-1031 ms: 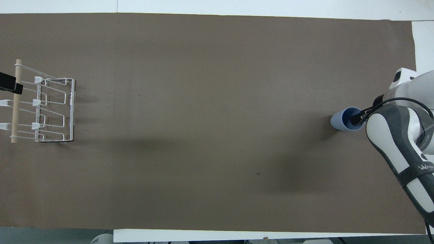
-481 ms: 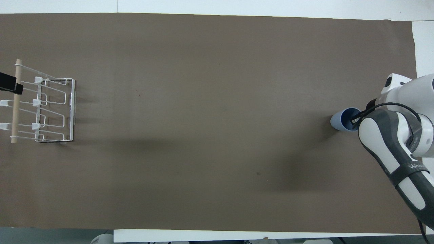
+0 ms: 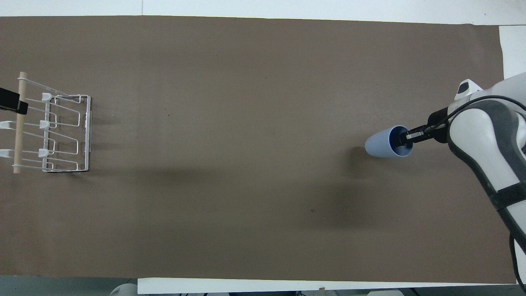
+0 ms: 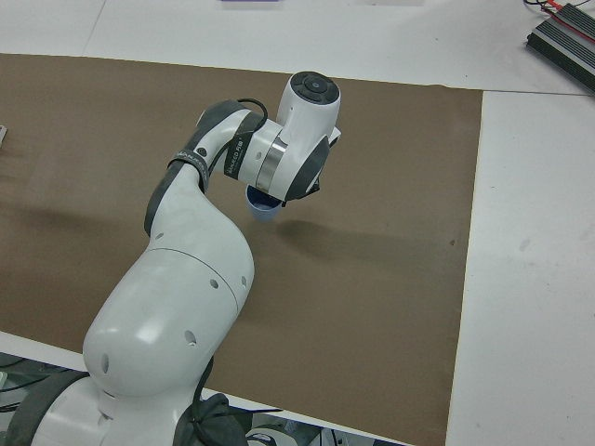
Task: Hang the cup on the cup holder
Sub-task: 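Lift the cup and carry it toward the rack with the right gripper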
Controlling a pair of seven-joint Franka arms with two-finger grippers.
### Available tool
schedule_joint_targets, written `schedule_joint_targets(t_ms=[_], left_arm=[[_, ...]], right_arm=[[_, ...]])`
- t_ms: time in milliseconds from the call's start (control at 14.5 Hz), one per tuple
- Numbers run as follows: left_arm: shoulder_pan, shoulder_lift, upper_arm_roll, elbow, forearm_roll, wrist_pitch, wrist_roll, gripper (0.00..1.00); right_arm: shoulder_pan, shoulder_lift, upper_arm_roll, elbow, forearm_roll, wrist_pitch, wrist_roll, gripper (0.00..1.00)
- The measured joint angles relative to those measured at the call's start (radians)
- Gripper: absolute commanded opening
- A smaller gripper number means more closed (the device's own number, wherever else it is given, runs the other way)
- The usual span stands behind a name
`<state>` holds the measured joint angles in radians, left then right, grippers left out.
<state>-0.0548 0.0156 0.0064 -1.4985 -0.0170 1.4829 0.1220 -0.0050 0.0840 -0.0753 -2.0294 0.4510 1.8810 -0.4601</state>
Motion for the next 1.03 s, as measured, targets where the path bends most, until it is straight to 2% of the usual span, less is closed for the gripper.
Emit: schedule_joint_targets(t_ms=[206, 412, 688, 825, 1031], left_arm=[[0.0, 0.0, 0.0, 0.0, 0.0, 0.0, 0.0, 1.0], [0.0, 0.0, 0.0, 0.0, 0.0, 0.0, 0.0, 1.0], [0.0, -0.003, 0.0, 0.0, 0.0, -0.049, -0.038, 1.0], [-0.002, -0.011, -0.004, -0.005, -0.02, -0.073, -0.222, 1.0], [-0.033, -0.029, -0.017, -0.038, -0.145, -0.06, -0.625, 1.0]], right_arm=[[0.076, 0.011, 0.001, 0.02, 0.273, -0.042, 0.13, 0.0], [0.205, 0.019, 0.004, 0.022, 0.559, -0.04, 0.331, 0.0], [0.384, 0.019, 0.007, 0.025, 0.875, 0.068, 0.511, 0.0], [0.46, 0.02, 0.008, 0.024, 0.99, 0.144, 0.548, 0.0], [0.548, 0.022, 0.008, 0.024, 1.12, 0.228, 0.586, 0.0]])
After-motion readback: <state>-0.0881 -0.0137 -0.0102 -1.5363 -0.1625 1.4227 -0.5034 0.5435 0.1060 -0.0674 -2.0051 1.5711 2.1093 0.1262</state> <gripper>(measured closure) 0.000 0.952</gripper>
